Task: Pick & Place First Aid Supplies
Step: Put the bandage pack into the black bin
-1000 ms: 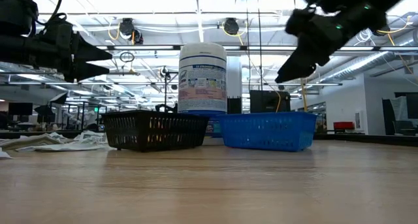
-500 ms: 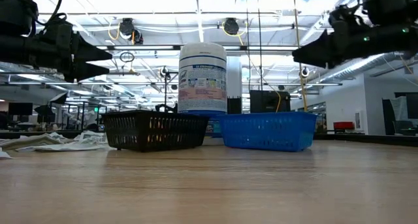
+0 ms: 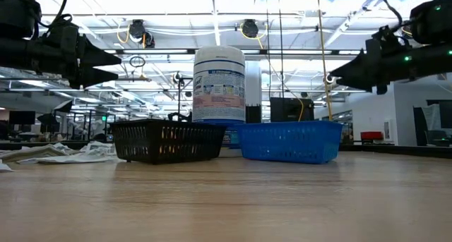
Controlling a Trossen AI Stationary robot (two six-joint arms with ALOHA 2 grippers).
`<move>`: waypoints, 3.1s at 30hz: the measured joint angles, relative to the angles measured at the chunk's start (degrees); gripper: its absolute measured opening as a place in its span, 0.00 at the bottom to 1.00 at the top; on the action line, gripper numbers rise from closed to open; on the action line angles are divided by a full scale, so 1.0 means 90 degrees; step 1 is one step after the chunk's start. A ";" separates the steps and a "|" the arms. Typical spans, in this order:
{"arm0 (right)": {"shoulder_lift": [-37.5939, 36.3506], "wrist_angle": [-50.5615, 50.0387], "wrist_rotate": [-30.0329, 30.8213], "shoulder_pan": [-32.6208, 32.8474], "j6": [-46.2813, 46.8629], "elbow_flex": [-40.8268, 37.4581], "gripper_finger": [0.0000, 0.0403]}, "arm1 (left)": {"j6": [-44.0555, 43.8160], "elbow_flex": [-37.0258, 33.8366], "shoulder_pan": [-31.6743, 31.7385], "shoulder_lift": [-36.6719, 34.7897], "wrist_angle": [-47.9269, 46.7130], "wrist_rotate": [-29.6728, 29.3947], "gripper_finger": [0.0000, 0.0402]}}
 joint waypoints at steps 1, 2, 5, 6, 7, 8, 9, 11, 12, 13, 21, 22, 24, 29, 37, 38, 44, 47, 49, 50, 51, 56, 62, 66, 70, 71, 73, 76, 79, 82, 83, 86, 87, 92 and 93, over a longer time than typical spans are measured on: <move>-0.0104 -0.0132 0.0002 -0.0005 0.0089 -0.0044 0.63 | 0.0000 -0.0002 0.0000 0.0000 0.0000 -0.0002 0.98; -0.0197 -0.0216 0.0002 -0.0005 0.0159 -0.0078 0.63 | 0.0000 0.0000 0.0001 -0.0001 0.0000 -0.0002 0.98; -0.0474 -0.0519 -0.0002 -0.0005 0.0179 -0.0262 0.63 | 0.0000 -0.0002 -0.0001 0.0000 0.0000 -0.0002 0.98; -0.0587 -0.0654 -0.0001 -0.0005 0.0193 -0.0269 0.63 | 0.0000 -0.0002 -0.0001 0.0000 0.0001 -0.0001 0.98; -0.0709 -0.0919 -0.0001 -0.0005 0.0193 -0.0271 0.63 | 0.0000 -0.0002 0.0000 0.0002 0.0001 0.0000 0.98; -0.0793 -0.1065 0.0001 -0.0005 0.0194 -0.0271 0.63 | 0.0000 -0.0001 0.0000 0.0002 0.0002 -0.0002 0.98; -0.0898 -0.1263 -0.0014 -0.0005 0.0195 -0.0275 0.63 | 0.0000 0.0000 -0.0001 0.0002 0.0000 -0.0002 0.98; -0.1083 -0.1369 -0.0028 -0.0005 0.0196 -0.0277 0.63 | 0.0000 0.0000 0.0001 -0.0001 0.0002 0.0000 0.98; -0.1169 -0.1347 -0.0028 0.0001 0.0187 -0.0277 0.63 | 0.0000 0.0000 -0.0002 -0.0001 0.0000 0.0000 0.98; -0.1245 -0.1317 -0.0020 0.0002 0.0188 -0.0280 0.63 | 0.0000 0.0000 0.0001 0.0001 0.0002 -0.0002 0.98; -0.1451 -0.1199 -0.0003 0.0002 0.0196 -0.0289 0.63 | 0.0000 -0.0001 0.0001 -0.0001 0.0001 -0.0002 0.98; -0.1440 -0.1225 -0.0003 0.0002 0.0196 -0.0289 0.63 | 0.0000 0.0000 0.0001 -0.0001 0.0000 0.0000 0.98; -0.1433 -0.1219 -0.0003 0.0002 0.0196 -0.0292 0.63 | 0.0000 -0.0001 0.0001 -0.0001 0.0000 -0.0002 0.98; -0.1435 -0.1199 -0.0003 0.0002 0.0196 -0.0292 0.63 | 0.0000 0.0000 -0.0002 -0.0001 0.0000 0.0000 0.98; -0.1435 -0.1194 -0.0003 0.0002 0.0196 -0.0294 0.63 | 0.0000 0.0000 0.0001 -0.0001 0.0000 0.0000 0.98; -0.1435 -0.1194 -0.0003 0.0002 0.0196 -0.0294 0.63 | 0.0000 -0.0001 0.0001 -0.0001 0.0000 -0.0001 0.98; -0.1435 -0.1193 -0.0003 0.0002 0.0196 -0.0294 0.63 | -0.0002 -0.0001 0.0001 -0.0001 0.0005 -0.0002 0.98; -0.1435 -0.1193 -0.0005 0.0002 0.0196 -0.0294 0.63 | -0.0088 -0.0001 0.0001 -0.0001 0.0061 -0.0002 0.98; -0.1435 -0.1193 -0.0006 0.0002 0.0196 -0.0299 0.63 | -0.0185 -0.0002 -0.0002 0.0000 0.0083 0.0000 0.98; -0.1435 -0.1194 -0.0003 0.0002 0.0196 -0.0299 0.63 | -0.0237 -0.0002 0.0001 -0.0001 0.0083 0.0000 0.98; -0.1435 -0.1192 -0.0006 0.0002 0.0196 -0.0299 0.63 | -0.0319 -0.0001 0.0000 -0.0001 0.0080 0.0001 0.98; -0.1435 -0.1192 -0.0006 0.0002 0.0196 -0.0299 0.63 | -0.0720 0.0042 0.0001 0.0002 -0.0087 0.0005 0.98; -0.1435 -0.1192 -0.0006 0.0004 0.0196 -0.0299 0.63 | -0.1331 0.1162 -0.0027 0.0339 -0.2381 -0.0255 0.98; -0.1435 -0.1192 -0.0006 0.0005 0.0196 -0.0299 0.63 | -0.2285 0.2079 -0.0239 0.1038 -0.3740 -0.0874 0.98; -0.1435 -0.1191 -0.0006 0.0005 0.0196 -0.0299 0.63 | -0.3485 0.2900 -0.0714 0.2061 -0.4396 -0.1272 0.98; -0.1435 -0.1190 -0.0006 0.0005 0.0196 -0.0299 0.63 | -0.3776 0.3101 -0.0865 0.2343 -0.4475 -0.1334 0.98; -0.1435 -0.1192 -0.0006 0.0005 0.0196 -0.0299 0.63 | -0.4301 0.3473 -0.1181 0.2918 -0.4684 -0.1426 0.98; -0.1435 -0.1192 -0.0006 0.0005 0.0196 -0.0299 0.63 | -0.5004 0.4005 -0.1598 0.3743 -0.5024 -0.1567 0.98; -0.1435 -0.1189 -0.0006 0.0005 0.0196 -0.0299 0.63 | -0.5808 0.4440 -0.1960 0.4468 -0.5374 -0.1609 0.98; -0.1434 -0.1190 -0.0007 0.0005 0.0194 -0.0299 0.63 | -0.6553 0.4796 -0.2294 0.5039 -0.5564 -0.1603 0.98; -0.1433 -0.1191 -0.0006 0.0005 0.0196 -0.0299 0.63 | -0.6783 0.4900 -0.2394 0.5217 -0.5645 -0.1584 0.98; -0.1433 -0.1189 -0.0008 0.0005 0.0196 -0.0299 0.63 | -0.7416 0.5192 -0.2634 0.5732 -0.6035 -0.1333 0.98; -0.1433 -0.1189 -0.0006 0.0005 0.0196 -0.0299 0.63 | -0.7580 0.5278 -0.2710 0.5886 -0.6186 -0.1235 0.98; -0.1434 -0.1189 -0.0008 0.0005 0.0195 -0.0299 0.63 | -0.8149 0.5464 -0.3035 0.6638 -0.6548 -0.0726 0.98; -0.1433 -0.1189 -0.0007 0.0005 0.0195 -0.0299 0.63 | -0.8199 0.5464 -0.3069 0.6775 -0.6535 -0.0616 0.98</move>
